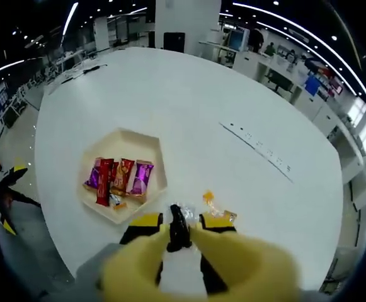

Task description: Place the target food into the container with the food tongs after gripping and lifting it, then release it inside without dropping or visibly crushing the food.

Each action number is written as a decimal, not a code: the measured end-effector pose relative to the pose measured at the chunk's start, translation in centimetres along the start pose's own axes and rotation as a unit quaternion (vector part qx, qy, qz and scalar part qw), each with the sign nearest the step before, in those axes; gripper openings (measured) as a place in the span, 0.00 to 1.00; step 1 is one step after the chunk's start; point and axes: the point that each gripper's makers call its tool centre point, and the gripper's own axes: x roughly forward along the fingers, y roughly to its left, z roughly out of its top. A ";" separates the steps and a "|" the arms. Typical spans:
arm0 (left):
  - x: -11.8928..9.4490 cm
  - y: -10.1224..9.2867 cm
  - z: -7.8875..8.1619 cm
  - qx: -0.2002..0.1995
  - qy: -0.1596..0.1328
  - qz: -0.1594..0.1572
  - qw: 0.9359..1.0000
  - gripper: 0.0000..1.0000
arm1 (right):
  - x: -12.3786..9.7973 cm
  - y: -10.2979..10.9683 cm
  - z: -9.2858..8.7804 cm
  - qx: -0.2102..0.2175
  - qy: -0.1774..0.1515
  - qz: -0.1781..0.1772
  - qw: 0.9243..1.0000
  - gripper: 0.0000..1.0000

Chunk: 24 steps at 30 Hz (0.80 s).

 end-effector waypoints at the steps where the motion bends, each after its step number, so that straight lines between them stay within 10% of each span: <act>1: 0.0 0.0 0.0 0.000 -0.001 0.000 1.000 0.96 | 0.1 0.2 0.3 -0.001 -0.001 0.002 1.000 0.21; 24: -0.1 0.3 0.2 -0.005 -0.006 0.007 1.000 0.96 | 2.1 6.1 6.7 -0.048 -0.021 0.044 0.998 0.21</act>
